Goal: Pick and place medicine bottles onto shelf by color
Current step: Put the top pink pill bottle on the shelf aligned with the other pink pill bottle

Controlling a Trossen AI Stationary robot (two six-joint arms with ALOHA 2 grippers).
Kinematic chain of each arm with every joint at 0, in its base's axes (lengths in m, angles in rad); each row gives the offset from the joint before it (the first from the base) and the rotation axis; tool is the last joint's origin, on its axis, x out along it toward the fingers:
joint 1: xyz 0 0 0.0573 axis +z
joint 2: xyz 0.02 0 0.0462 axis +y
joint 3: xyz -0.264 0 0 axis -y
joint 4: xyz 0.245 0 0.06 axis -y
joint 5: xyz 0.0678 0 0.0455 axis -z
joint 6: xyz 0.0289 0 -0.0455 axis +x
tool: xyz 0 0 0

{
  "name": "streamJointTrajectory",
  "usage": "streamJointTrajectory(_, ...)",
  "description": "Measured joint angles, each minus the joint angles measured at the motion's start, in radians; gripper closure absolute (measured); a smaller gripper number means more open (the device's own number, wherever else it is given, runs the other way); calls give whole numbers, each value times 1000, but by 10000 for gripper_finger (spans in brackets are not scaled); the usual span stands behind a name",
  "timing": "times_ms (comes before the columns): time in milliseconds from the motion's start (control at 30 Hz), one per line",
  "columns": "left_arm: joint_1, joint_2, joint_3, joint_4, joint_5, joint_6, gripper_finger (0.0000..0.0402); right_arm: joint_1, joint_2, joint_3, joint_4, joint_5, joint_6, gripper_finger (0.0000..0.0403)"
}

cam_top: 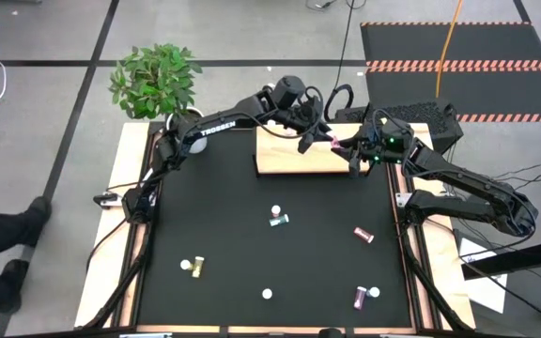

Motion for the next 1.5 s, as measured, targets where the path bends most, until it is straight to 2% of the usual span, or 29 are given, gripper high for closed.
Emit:
streamJointTrajectory(267,0,0,0,-6,0,0,287,0,0,0,-6,1,7,300)
streamJointTrajectory(400,5,0,0,-4,-4,24,288,1,0,1,-10,57,14,291)
streamJointTrajectory(533,23,1,0,-3,-65,34,288,0,0,1,-31,173,15,249)
streamJointTrajectory(700,57,7,0,3,-198,76,288,0,-24,1,-44,343,66,185)
streamJointTrajectory(800,76,23,0,11,-269,126,288,0,-50,1,-56,387,79,159)
streamJointTrajectory(1100,106,118,0,113,-352,144,288,1,-96,1,-95,423,131,148)
streamJointTrajectory(1267,93,165,0,180,-424,140,285,1,-96,1,-116,423,164,148)
streamJointTrajectory(1500,60,200,0,187,-524,161,278,1,-96,1,-120,424,204,148)
